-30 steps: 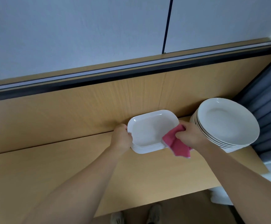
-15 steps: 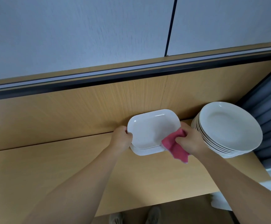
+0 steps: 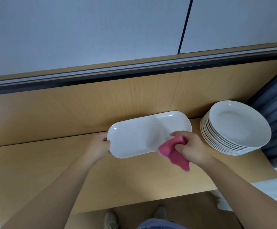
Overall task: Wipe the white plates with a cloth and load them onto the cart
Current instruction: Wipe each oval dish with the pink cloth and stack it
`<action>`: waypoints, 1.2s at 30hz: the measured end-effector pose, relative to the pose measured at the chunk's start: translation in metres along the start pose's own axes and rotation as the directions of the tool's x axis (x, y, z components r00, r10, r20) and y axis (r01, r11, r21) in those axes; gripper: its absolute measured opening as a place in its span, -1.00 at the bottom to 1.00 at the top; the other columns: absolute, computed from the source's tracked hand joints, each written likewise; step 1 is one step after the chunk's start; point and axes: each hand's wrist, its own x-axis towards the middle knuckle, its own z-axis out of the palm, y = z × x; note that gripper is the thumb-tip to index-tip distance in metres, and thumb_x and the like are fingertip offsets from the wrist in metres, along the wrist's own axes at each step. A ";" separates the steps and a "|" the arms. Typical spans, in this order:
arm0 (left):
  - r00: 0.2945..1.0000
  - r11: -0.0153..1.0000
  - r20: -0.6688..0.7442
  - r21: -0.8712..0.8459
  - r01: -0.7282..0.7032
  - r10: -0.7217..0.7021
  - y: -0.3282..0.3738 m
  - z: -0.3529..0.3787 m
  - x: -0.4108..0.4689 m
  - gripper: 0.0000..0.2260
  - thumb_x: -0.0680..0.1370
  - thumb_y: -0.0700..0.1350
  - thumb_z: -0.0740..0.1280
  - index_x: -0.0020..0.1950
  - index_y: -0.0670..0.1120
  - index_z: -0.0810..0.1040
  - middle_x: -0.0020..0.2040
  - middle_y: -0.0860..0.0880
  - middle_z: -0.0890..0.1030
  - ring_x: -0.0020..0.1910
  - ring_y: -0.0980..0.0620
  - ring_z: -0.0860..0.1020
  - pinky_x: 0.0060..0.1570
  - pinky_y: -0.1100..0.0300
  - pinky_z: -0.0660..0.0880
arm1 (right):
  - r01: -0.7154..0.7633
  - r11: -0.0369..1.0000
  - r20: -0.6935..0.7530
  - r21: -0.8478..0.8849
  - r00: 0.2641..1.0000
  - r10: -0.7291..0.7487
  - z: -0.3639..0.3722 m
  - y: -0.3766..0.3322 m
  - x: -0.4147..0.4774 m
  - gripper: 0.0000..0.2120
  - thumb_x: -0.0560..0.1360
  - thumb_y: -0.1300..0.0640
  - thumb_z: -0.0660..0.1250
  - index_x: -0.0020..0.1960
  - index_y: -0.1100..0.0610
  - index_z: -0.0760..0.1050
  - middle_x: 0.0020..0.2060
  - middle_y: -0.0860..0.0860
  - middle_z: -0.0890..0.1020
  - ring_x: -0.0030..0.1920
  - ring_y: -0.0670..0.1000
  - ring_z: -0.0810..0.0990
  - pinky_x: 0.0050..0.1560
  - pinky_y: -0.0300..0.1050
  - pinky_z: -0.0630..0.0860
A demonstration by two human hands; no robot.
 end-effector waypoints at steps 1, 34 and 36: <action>1.000 1.000 -0.002 -0.006 0.015 -0.015 -0.011 -0.012 -0.005 -0.70 0.33 -0.17 0.13 -0.11 -0.17 0.62 -0.11 -0.27 0.63 -0.27 -0.02 0.56 -0.14 0.05 0.52 | -0.005 1.000 0.013 -0.003 1.000 0.005 0.008 -0.003 -0.004 -0.71 0.35 0.34 0.28 0.00 0.11 0.59 -0.18 0.00 0.65 -0.17 -0.08 0.60 -0.21 -0.20 0.54; 0.994 0.970 0.104 0.241 -0.039 0.014 -0.174 -0.088 -0.002 -0.88 0.45 -0.15 0.34 -0.11 -0.05 0.40 -0.13 -0.03 0.54 -0.24 0.05 0.45 -0.32 0.23 0.35 | 0.232 0.890 0.105 -0.392 0.973 -0.207 0.241 -0.082 0.003 -0.73 0.54 0.24 0.20 0.15 0.01 0.54 -0.13 -0.12 0.63 -0.11 -0.02 0.57 -0.19 -0.26 0.38; 0.969 0.944 0.232 0.293 -0.151 0.083 -0.179 -0.093 -0.004 -0.53 0.35 -0.01 0.47 0.20 0.09 0.39 0.09 0.10 0.46 0.01 0.13 0.47 -0.07 0.17 0.47 | 0.302 0.787 0.263 -0.538 0.947 -0.184 0.266 -0.055 0.006 -0.66 0.60 0.13 0.10 0.33 0.09 0.45 0.18 0.04 0.55 0.21 0.11 0.48 0.21 -0.16 0.32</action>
